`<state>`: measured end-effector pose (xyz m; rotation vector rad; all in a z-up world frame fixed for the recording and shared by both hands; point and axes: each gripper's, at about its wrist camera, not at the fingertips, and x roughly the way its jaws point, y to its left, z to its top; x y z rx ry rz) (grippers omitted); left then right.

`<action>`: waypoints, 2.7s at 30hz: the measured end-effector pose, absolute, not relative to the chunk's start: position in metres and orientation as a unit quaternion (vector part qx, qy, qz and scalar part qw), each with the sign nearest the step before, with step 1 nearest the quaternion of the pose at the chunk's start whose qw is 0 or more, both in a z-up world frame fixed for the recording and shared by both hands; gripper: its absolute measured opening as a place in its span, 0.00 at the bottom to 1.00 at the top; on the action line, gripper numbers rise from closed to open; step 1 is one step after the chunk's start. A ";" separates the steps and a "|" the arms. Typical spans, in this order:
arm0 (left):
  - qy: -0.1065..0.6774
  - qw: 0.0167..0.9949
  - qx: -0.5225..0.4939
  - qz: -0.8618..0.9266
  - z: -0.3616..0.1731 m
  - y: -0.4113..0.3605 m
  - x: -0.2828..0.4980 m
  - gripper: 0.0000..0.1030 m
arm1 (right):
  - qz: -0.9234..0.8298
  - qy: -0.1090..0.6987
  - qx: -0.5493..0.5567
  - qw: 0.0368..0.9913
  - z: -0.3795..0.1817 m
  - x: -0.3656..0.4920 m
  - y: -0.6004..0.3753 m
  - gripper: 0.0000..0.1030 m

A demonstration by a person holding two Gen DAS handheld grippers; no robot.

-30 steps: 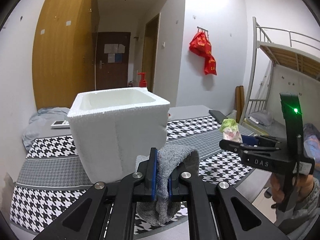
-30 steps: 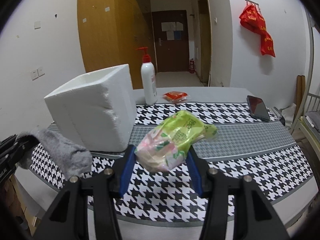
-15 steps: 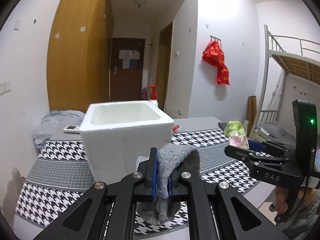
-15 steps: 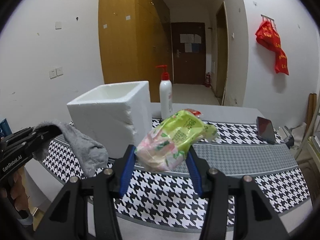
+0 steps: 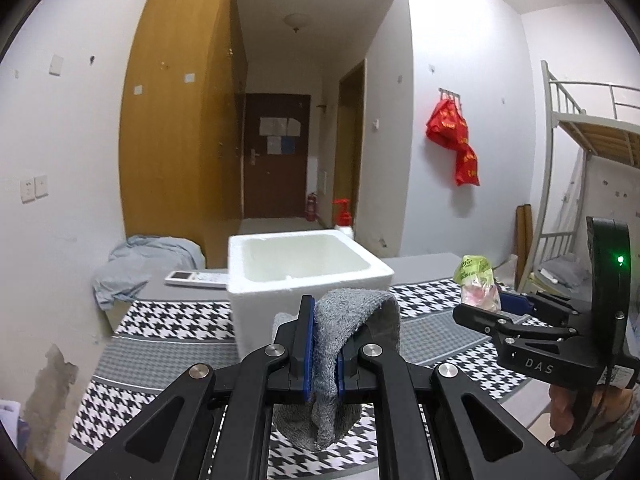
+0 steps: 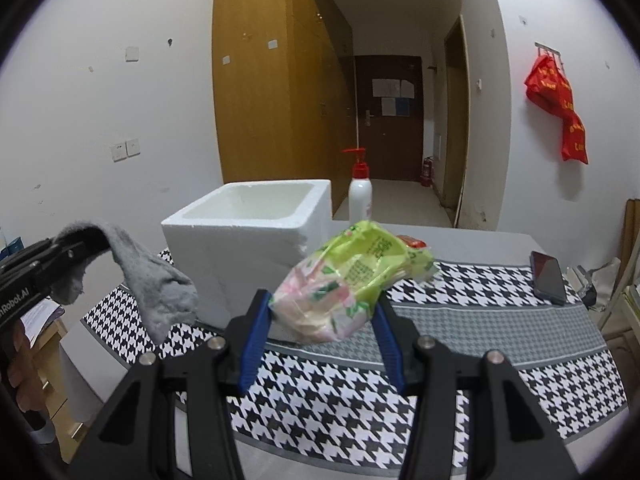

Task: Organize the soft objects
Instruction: 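Carry the sock with the left tool while the right tool carries the soap over the foam box, then open the right tool to drop the soap into the foam box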

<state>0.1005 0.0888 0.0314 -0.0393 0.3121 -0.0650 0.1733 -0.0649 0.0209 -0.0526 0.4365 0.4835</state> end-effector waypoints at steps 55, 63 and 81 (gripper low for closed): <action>0.164 0.984 -0.049 0.055 0.019 0.174 0.119 0.09 | 0.298 0.208 -0.058 0.930 0.057 0.248 0.059 0.53; 0.166 0.984 -0.048 0.052 0.019 0.175 0.121 0.09 | 0.290 0.226 -0.045 0.929 0.054 0.269 0.063 0.53; 0.157 0.984 -0.055 0.060 0.019 0.177 0.116 0.09 | 0.290 0.248 -0.034 0.923 0.053 0.281 0.065 0.82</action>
